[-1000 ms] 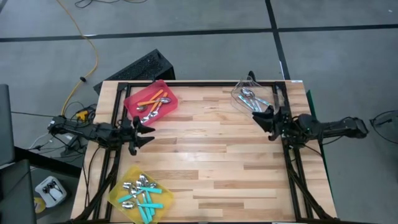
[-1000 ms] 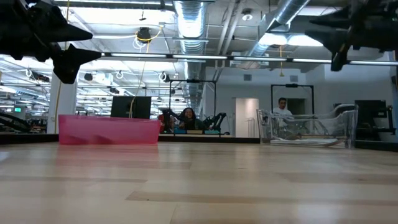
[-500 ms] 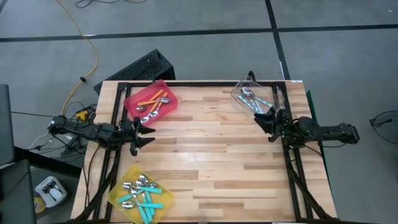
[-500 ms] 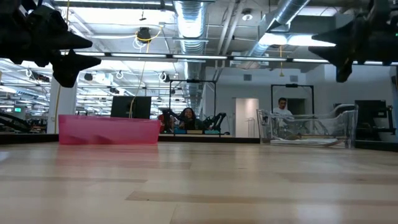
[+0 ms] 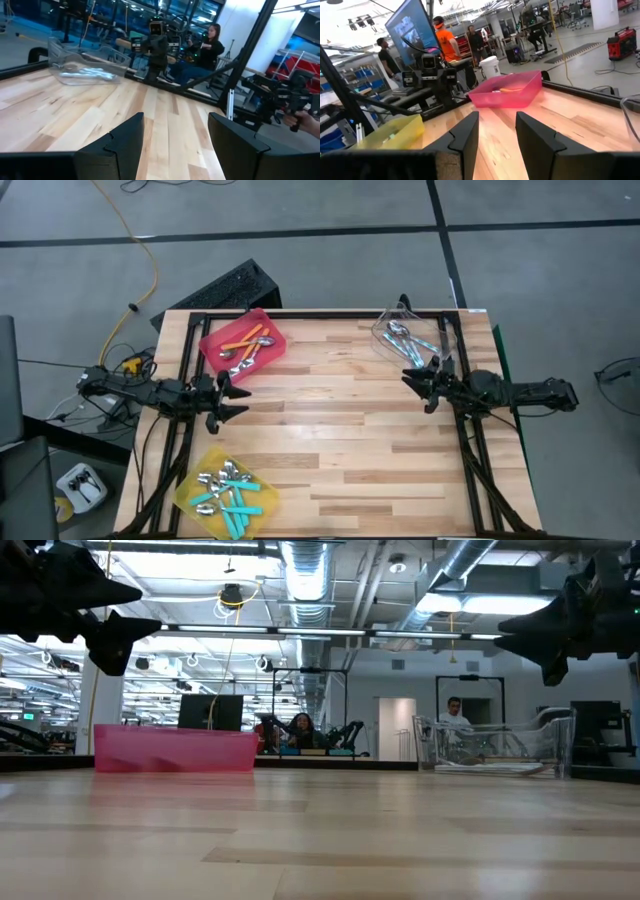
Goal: Sort silverware by color (type)
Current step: Return to Home Position
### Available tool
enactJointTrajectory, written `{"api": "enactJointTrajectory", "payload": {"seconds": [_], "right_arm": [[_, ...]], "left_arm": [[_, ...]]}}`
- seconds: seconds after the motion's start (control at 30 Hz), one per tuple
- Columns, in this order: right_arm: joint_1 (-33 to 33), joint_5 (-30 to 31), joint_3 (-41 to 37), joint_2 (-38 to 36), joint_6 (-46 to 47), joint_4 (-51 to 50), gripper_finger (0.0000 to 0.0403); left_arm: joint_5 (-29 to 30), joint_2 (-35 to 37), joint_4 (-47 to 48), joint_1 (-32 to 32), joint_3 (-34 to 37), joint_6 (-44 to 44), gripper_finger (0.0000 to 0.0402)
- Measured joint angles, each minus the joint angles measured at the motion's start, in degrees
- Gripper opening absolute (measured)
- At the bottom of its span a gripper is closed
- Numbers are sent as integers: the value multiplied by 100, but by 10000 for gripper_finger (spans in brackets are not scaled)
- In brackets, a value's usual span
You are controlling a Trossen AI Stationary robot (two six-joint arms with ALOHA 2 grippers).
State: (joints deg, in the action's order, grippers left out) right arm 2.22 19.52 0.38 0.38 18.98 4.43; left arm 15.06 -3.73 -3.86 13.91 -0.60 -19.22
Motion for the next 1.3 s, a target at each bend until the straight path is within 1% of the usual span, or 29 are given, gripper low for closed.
{"api": "enactJointTrajectory", "payload": {"seconds": [0.23,1.3], "right_arm": [[0,-3,-2,-2,0,-36,154],[0,1,-13,-2,3,-73,154]], "left_arm": [[16,0,-11,0,2,-114,205],[29,0,-15,0,15,-127,205]]}}
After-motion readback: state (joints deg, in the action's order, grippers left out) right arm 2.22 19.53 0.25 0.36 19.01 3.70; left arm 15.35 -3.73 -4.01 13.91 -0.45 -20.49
